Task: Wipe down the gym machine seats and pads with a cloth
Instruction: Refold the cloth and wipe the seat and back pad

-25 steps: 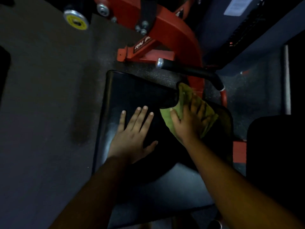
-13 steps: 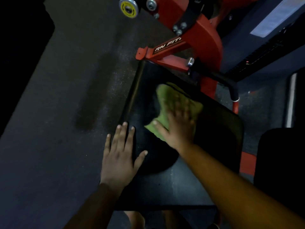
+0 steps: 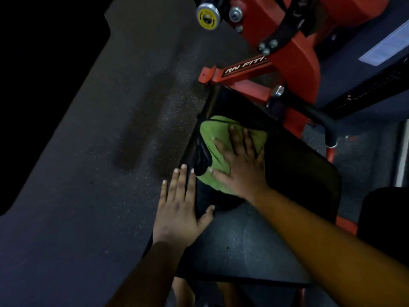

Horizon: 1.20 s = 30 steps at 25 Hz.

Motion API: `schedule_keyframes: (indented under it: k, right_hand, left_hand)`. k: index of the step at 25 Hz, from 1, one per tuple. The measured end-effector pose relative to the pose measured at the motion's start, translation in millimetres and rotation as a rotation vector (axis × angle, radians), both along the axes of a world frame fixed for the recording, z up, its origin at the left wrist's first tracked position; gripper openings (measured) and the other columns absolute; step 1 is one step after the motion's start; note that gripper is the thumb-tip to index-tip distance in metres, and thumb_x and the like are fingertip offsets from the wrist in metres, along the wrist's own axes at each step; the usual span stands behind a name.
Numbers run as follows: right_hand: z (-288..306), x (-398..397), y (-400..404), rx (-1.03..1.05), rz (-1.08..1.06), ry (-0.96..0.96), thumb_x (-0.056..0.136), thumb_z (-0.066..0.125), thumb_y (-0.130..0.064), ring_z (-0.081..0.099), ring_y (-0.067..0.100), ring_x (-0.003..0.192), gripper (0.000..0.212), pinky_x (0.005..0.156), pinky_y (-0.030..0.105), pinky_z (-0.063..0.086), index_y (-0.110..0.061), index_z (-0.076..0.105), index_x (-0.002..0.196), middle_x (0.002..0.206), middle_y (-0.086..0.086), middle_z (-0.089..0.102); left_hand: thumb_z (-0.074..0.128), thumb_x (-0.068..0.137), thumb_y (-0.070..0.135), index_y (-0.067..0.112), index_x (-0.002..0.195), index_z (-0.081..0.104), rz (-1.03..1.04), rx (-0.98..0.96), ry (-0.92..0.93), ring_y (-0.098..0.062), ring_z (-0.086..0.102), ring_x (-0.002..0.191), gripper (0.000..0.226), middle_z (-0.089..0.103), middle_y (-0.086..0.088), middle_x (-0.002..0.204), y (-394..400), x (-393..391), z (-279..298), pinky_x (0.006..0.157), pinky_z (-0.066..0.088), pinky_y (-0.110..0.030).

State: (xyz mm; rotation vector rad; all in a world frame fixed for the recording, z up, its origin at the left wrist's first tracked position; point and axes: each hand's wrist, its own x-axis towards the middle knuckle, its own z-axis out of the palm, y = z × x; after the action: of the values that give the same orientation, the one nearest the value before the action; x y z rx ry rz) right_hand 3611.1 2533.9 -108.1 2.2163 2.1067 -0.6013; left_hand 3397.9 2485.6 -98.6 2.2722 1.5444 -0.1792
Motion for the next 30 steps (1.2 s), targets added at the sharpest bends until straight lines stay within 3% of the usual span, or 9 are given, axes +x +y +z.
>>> schedule_keyframes:
  k: [6,9,12,15,19,22,25,28,30]
  right_hand:
    - [-1,4,138,0.071,-0.301,0.006,0.086,0.042,-0.072,0.004,0.037,0.153,0.078,0.112,0.075,0.011,-0.046,0.017,0.156,0.169,0.004,0.002]
    - [2,-24,74,0.096,-0.177,-0.094,0.081,0.021,-0.073,0.000,0.038,0.154,0.085,0.110,0.074,0.019,-0.040,0.011,0.158,0.170,0.006,-0.002]
    - [3,-44,-22,0.042,-0.023,-0.077,0.084,0.025,-0.073,-0.008,0.033,0.154,0.082,0.106,0.075,0.020,-0.046,-0.008,0.154,0.169,0.000,-0.011]
    - [3,-19,0,0.048,0.134,-0.141,0.082,0.025,-0.080,-0.007,0.032,0.154,0.085,0.108,0.079,0.015,-0.048,0.000,0.156,0.169,-0.001,-0.009]
    - [1,-42,32,0.096,-0.206,-0.081,0.082,0.024,-0.077,-0.001,0.033,0.155,0.085,0.110,0.077,0.014,-0.042,0.012,0.158,0.170,0.003,0.000]
    - [0,-95,-49,0.156,-0.193,-0.085,0.085,0.032,-0.070,0.004,0.035,0.155,0.080,0.105,0.072,0.027,-0.039,0.017,0.158,0.170,0.005,0.004]
    - [1,-122,-151,0.117,-0.043,-0.002,0.085,0.043,-0.071,-0.001,0.032,0.155,0.080,0.105,0.071,0.024,-0.046,0.017,0.157,0.170,0.000,0.000]
    - [-19,-61,-182,0.087,0.189,-0.036,0.076,0.045,-0.076,-0.004,0.028,0.155,0.093,0.107,0.073,0.025,-0.052,0.003,0.155,0.168,-0.006,-0.011]
    - [-27,-18,-164,0.042,0.044,-0.070,0.072,0.044,-0.075,-0.004,0.026,0.154,0.098,0.108,0.076,0.022,-0.050,-0.002,0.156,0.168,-0.005,-0.012]
  left_hand:
    - [0.036,0.093,0.073,0.011,0.161,-0.005,0.021,0.041,-0.043,-0.019,-0.011,0.156,0.100,-0.010,-0.006,0.169,1,0,-8,0.127,0.006,-0.047]
    - [0.045,0.096,0.066,0.012,0.161,0.002,0.055,0.029,-0.175,-0.017,-0.004,0.156,0.095,0.001,-0.006,0.170,1,-5,-3,0.127,0.005,-0.045]
    - [0.060,0.097,0.049,0.012,0.155,0.030,0.161,0.048,-0.373,-0.015,0.017,0.154,0.075,0.030,-0.005,0.163,-38,-35,1,0.125,0.018,-0.047]
    - [0.044,0.099,0.058,0.016,0.157,0.024,0.118,0.031,-0.289,-0.014,0.015,0.155,0.075,0.022,-0.001,0.166,-91,-81,-9,0.124,0.019,-0.046]
    - [0.027,0.100,0.066,0.019,0.161,0.005,-0.020,0.005,-0.170,-0.016,0.010,0.156,0.080,0.010,-0.003,0.170,-103,-112,-20,0.124,0.016,-0.045]
    - [0.028,0.099,0.067,0.020,0.161,-0.003,-0.019,-0.023,-0.182,-0.015,0.007,0.156,0.083,0.005,-0.003,0.170,-107,-116,-19,0.125,0.012,-0.043]
    - [0.028,0.100,0.065,0.013,0.161,0.001,-0.052,-0.033,-0.201,-0.017,0.009,0.156,0.085,0.006,-0.006,0.170,-107,-124,-17,0.124,0.015,-0.046]
    - [0.025,0.100,0.068,0.007,0.160,0.009,-0.130,-0.020,-0.172,-0.019,0.010,0.156,0.088,0.008,-0.008,0.169,-98,-131,-17,0.123,0.015,-0.046]
    - [0.023,0.099,0.071,0.008,0.161,0.005,-0.192,-0.027,-0.144,-0.018,0.005,0.156,0.090,-0.001,-0.005,0.170,-93,-134,-14,0.125,0.009,-0.044]
